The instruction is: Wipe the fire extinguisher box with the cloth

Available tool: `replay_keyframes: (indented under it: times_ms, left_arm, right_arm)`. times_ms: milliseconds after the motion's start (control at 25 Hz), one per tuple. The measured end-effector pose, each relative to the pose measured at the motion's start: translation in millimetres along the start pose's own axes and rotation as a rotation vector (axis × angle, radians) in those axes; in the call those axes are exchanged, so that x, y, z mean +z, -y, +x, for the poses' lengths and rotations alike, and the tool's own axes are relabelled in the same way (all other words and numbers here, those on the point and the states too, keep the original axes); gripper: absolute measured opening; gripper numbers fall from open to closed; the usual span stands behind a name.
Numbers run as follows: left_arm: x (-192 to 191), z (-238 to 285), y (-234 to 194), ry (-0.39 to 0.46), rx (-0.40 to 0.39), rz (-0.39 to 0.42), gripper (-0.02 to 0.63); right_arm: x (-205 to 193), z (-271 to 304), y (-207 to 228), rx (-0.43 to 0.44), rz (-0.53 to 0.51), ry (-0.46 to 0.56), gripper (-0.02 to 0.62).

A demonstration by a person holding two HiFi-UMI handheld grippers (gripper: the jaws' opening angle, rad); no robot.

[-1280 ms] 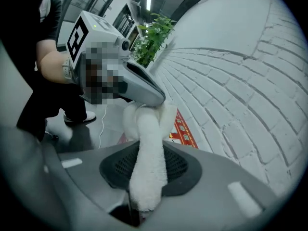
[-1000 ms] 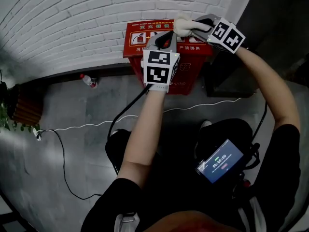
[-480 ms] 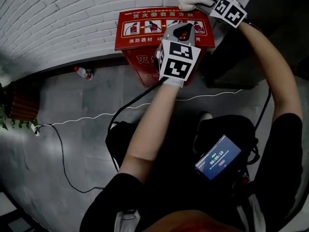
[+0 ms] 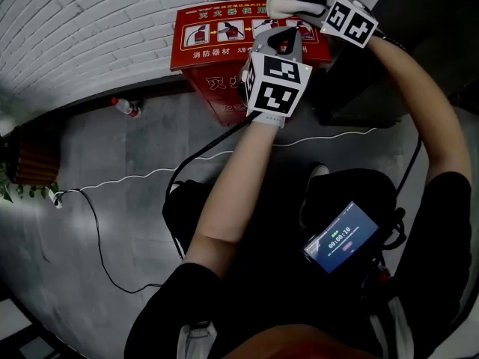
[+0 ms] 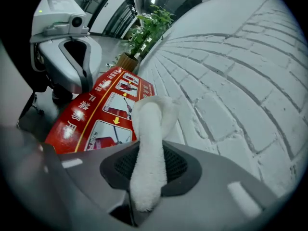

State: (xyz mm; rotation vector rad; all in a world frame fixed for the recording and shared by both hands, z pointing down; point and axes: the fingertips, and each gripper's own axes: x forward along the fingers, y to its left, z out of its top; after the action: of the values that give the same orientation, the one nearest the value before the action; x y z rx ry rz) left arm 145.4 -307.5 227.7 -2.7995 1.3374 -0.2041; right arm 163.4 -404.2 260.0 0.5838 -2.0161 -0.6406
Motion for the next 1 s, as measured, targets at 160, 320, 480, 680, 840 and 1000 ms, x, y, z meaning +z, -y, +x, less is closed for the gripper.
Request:
replay_keyframes:
  times_ms: [160, 320, 480, 680, 840, 1000]
  left_arm:
    - [-12, -1, -4, -0.01, 0.006, -0.011, 0.0]
    - [-24, -4, -12, -0.006, 0.033, -0.019, 0.0]
    - [-39, -9, -18, -0.018, 0.05, -0.01, 0.0]
    - [-47, -21, -33, -0.014, 0.068, 0.01, 0.0]
    - [-49, -34, -50, 0.002, 0.087, 0.009, 0.0]
    - [-42, -67, -56, 0.018, 0.106, 0.005, 0.0]
  right_arm:
    - [2, -3, -25, 0.02, -0.042, 0.006, 0.097]
    - [5, -2, -45, 0.055, -0.054, 0.013, 0.097]
    - [6, -1, -65, 0.091, -0.057, 0.017, 0.097]
    - [10, 2, -85, 0.129, -0.07, 0.015, 0.097]
    - [11, 4, -97, 0.151, -0.082, 0.001, 0.097]
    - [26, -16, -111, 0.133, -0.097, -0.033, 0.097]
